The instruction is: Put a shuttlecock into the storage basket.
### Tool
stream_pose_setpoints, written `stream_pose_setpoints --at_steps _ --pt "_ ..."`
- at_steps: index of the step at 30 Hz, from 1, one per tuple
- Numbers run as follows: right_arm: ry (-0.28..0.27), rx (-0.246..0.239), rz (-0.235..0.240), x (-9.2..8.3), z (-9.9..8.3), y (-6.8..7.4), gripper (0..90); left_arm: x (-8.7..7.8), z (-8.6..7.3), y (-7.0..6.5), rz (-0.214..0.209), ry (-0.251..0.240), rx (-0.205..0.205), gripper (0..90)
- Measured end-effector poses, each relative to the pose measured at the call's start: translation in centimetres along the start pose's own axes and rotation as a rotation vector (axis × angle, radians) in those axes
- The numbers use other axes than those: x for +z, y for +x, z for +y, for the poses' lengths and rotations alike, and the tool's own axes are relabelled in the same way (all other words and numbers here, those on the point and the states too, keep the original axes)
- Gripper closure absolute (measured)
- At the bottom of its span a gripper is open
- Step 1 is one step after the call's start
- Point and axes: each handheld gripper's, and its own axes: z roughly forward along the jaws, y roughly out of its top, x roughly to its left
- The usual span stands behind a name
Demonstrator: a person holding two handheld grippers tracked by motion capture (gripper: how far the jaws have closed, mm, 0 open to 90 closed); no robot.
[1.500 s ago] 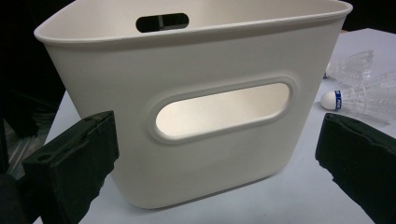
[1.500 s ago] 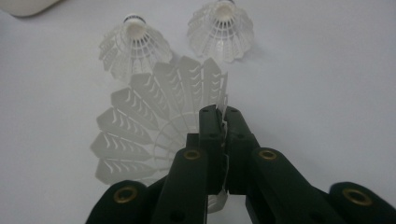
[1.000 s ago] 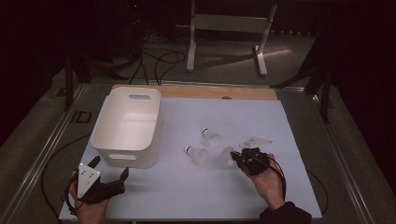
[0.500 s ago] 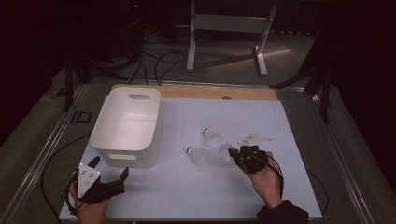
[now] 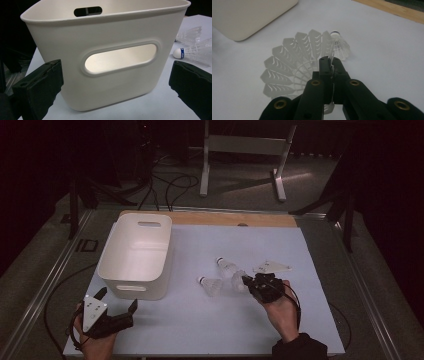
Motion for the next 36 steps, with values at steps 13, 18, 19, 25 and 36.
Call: stream_pose_setpoints --at_steps 13,18,19,25,36 --pt "-0.027 0.001 0.005 -0.2 1.1 0.1 89.6 0.0 0.0 0.0 0.0 0.001 0.001 0.0" --pt "-0.036 -0.004 0.005 -0.1 1.5 0.2 89.7 0.0 0.0 0.0 -0.001 0.002 0.002 0.0" --pt "-0.038 -0.004 0.006 -0.1 1.5 0.3 89.7 0.0 0.0 0.0 -0.001 0.002 0.001 0.0" --pt "-0.046 -0.007 0.012 0.0 1.9 0.5 89.6 0.0 0.0 0.0 -0.002 0.002 0.001 0.0" --pt "-0.068 -0.007 0.021 0.3 2.4 0.8 89.6 0.0 0.0 -0.1 -0.003 0.002 0.002 0.0"
